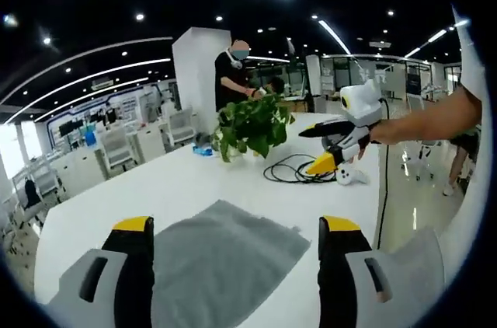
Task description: Fold the towel on the table until its edges align and the towel forms a compact rectangular stack.
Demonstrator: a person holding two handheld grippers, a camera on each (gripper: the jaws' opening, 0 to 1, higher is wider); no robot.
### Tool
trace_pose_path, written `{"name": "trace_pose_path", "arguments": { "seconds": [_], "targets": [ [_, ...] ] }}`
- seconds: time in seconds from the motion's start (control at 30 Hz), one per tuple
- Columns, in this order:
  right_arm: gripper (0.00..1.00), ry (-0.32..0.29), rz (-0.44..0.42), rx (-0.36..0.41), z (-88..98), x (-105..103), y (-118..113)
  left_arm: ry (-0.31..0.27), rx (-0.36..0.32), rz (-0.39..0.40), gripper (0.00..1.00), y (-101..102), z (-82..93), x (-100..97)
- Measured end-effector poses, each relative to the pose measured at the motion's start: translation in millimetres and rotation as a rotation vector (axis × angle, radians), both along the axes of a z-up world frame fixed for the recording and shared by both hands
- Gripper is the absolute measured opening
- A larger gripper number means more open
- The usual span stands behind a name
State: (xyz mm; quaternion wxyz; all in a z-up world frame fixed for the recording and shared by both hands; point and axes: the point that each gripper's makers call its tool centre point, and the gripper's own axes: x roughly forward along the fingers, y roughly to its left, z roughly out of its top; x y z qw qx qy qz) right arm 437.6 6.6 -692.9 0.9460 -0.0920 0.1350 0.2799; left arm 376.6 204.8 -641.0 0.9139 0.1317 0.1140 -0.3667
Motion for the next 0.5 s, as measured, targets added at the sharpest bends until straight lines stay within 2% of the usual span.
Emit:
{"name": "trace_pose_path", "arguments": {
  "seconds": [0.03,0.13,0.27,0.37,0.43,0.5],
  "targets": [
    [0.96,-0.01,0.009,0.006,4.4,4,-1,0.004,0.009,-0.013,0.9,-7,4.8,3.5],
    [0.96,-0.034,0.024,0.015,13.5,15,-5,-0.039,0.044,-0.062,0.9,-23,15.5,9.7],
    [0.96,-0.038,0.032,0.021,12.7,28,-7,-0.039,0.029,-0.105,0.9,-50,19.2,14.0],
    [0.95,-0.023,0.041,0.006,3.4,35,-5,-0.038,0.057,-0.142,0.89,-68,8.3,14.7],
    [0.93,-0.013,0.048,-0.002,-3.9,41,-2,-0.009,0.131,-0.167,0.88,-75,-11.3,11.0],
    [0.92,0.004,0.054,-0.007,-11.0,45,0,-0.012,0.192,-0.19,0.87,-79,-22.5,7.4]
  ]
}}
